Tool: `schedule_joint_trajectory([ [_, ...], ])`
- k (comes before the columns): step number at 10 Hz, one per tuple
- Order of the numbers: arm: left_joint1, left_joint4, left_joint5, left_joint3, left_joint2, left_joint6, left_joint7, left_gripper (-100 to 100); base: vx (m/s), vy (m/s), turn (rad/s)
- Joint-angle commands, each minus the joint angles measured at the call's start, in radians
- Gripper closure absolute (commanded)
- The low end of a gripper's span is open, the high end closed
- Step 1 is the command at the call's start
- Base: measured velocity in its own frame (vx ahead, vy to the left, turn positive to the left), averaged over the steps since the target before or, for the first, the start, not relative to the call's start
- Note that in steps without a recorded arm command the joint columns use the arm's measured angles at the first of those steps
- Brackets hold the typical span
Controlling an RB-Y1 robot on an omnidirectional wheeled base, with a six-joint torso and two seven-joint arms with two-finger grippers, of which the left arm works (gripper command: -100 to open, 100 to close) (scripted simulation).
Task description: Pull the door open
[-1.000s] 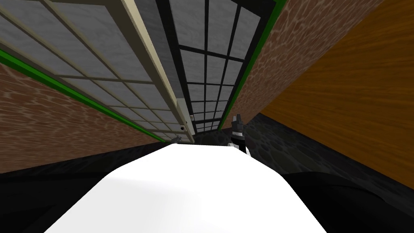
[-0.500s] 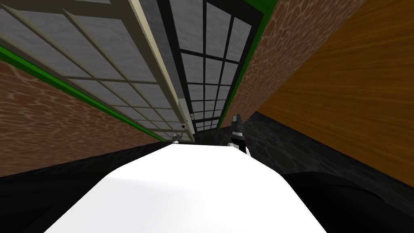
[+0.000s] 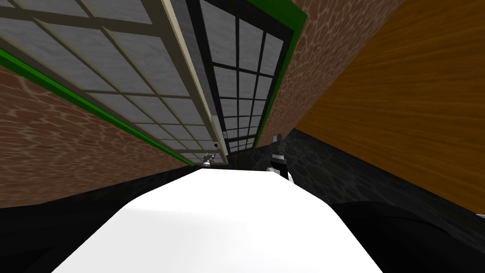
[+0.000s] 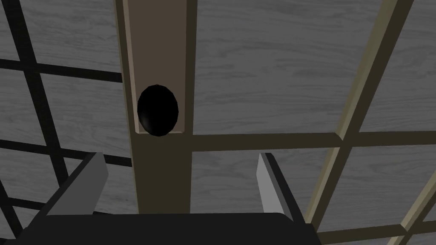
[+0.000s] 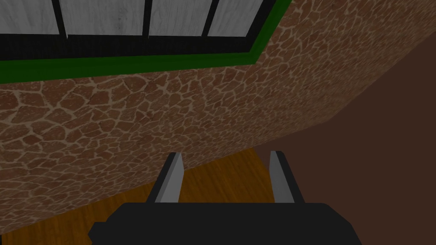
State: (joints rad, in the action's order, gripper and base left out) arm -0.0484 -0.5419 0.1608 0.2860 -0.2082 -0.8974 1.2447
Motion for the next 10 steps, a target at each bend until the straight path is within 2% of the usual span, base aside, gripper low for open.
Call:
schedule_joint_trajectory([
  [1, -0.010, -0.016, 0.025, -0.028, -0.013, -0.023, -0.002, -100, -0.183, 0.033, -0.145],
  [3, -0.010, -0.016, 0.025, -0.028, -0.013, -0.023, -0.002, -100, -0.115, 0.016, -0.020],
  [4, -0.004, -0.028, 0.025, -0.028, -0.010, -0.014, -0.003, -100, -0.023, 0.004, 0.002],
  [5, -0.012, -0.026, 0.022, -0.024, -0.011, -0.011, -0.001, -100, 0.106, 0.020, -0.034],
  [10, -0.032, -0.025, 0.014, -0.012, -0.011, 0.004, 0.006, -100, 0.223, -0.003, -0.032],
])
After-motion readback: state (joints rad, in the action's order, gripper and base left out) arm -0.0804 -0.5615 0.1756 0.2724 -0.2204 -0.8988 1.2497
